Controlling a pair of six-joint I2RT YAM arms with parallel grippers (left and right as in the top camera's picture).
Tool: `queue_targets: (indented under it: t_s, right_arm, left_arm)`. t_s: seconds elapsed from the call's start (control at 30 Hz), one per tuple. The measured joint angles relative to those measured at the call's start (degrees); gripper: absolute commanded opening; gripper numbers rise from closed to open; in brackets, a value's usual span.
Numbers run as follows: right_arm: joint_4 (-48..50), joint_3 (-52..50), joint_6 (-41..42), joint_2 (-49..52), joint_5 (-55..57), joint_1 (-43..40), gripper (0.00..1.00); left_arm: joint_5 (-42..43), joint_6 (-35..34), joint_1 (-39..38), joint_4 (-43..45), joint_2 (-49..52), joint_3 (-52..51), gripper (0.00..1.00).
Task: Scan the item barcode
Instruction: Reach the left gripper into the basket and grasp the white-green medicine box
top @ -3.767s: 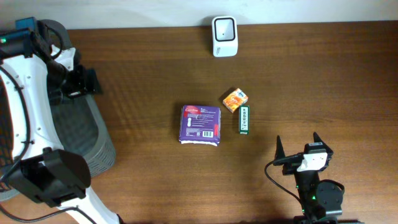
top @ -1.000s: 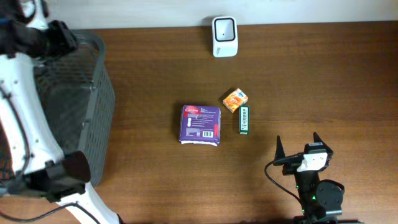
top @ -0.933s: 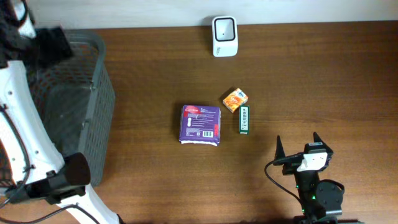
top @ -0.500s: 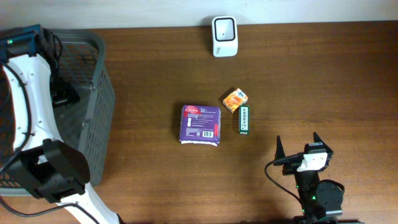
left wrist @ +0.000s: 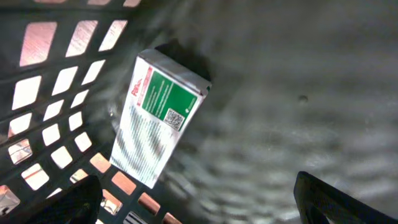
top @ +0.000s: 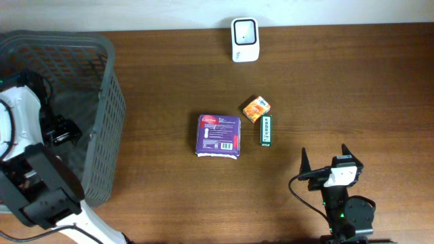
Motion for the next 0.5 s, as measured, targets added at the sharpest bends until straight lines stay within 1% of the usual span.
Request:
queue_targets:
  t_s: [0.03, 0.07, 0.1, 0.17, 0.23, 0.27, 0.33, 0.4, 0.5]
  right_arm:
    - [0.0, 0.0, -0.04, 0.0, 0.0, 0.0, 0.99]
    - [0.0, 0.0, -0.04, 0.0, 0.0, 0.0, 0.99]
    - [0.0, 0.0, -0.04, 0.0, 0.0, 0.0, 0.98]
    - [0.0, 0.0, -0.02, 0.0, 0.0, 0.0, 0.98]
    - [0.0, 0.0, -0.02, 0.0, 0.0, 0.0, 0.98]
    - [0.0, 0.0, -0.02, 0.0, 0.0, 0.0, 0.98]
    - [0.0, 0.0, -0.02, 0.0, 0.0, 0.0, 0.98]
    - [0.0, 0.0, -0.02, 0.0, 0.0, 0.0, 0.98]
    - [0.0, 0.0, -0.04, 0.0, 0.02, 0.0, 0.98]
  left_arm:
    - [-1.44, -0.83, 0.0, -0.28, 0.0, -0.48, 0.93]
    - [-3.19, -2.23, 0.0, -1.4, 0.0, -0.55, 0.88]
    - [-4.52, -3.28, 0.0, -2.36, 0.0, -0.55, 0.85]
    - [-6.4, -5.46, 0.0, -5.31, 0.0, -0.59, 0.87]
    - [-6.69, -7.89, 0.0, -9.14, 0.0, -0.63, 0.86]
    - [-6.82, -8.72, 0.0, -9.29, 0.0, -0.68, 0.86]
    - [-6.84, -9.33, 0.0, -7.91, 0.0, -0.79, 0.86]
    - [-6.84, -9.4, 0.0, -6.84, -0.04, -1.51, 0.89]
    - [-6.6, -9.49, 0.0, -1.01, -0.2, -10.01, 0.89]
